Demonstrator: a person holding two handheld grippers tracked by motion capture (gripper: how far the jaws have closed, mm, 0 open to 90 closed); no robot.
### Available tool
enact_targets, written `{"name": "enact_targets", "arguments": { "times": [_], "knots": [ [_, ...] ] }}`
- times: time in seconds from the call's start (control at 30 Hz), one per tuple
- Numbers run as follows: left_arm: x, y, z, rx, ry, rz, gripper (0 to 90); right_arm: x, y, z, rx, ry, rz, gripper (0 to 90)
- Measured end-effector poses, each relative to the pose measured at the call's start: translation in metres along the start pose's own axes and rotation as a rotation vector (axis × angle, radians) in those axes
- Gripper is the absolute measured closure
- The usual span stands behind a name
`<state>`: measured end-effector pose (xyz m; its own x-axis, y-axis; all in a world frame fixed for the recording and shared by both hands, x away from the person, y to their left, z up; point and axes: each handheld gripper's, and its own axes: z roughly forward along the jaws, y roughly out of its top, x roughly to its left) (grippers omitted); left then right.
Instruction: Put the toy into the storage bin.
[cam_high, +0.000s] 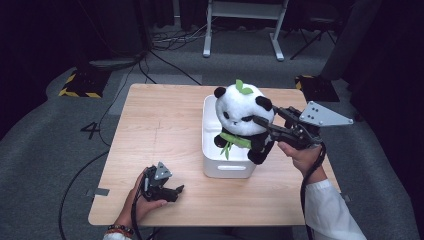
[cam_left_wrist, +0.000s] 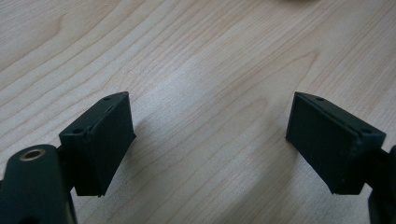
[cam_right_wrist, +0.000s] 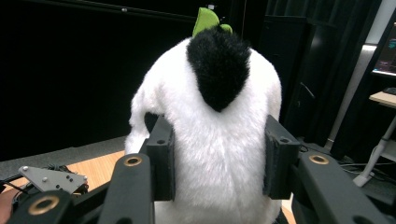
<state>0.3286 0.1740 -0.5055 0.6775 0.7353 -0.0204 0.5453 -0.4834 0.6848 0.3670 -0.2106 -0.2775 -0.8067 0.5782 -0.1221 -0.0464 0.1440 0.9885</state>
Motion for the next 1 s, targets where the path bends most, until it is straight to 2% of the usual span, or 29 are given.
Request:
{"name": "enact_targets", "arguments": {
  "times": [0.53,1.0],
  "knots": [
    [0.000,0.000,0.000,-0.001,0.001,0.000,15.4,0.004,0.001,0.019,0.001,0.035,0.003,55.7],
    [-0.001,0.000,-0.001,-0.001,0.000,0.001,15.8,-0.009,-0.006,0.043,0.016,0.038,0.025,55.7]
  ]
}}
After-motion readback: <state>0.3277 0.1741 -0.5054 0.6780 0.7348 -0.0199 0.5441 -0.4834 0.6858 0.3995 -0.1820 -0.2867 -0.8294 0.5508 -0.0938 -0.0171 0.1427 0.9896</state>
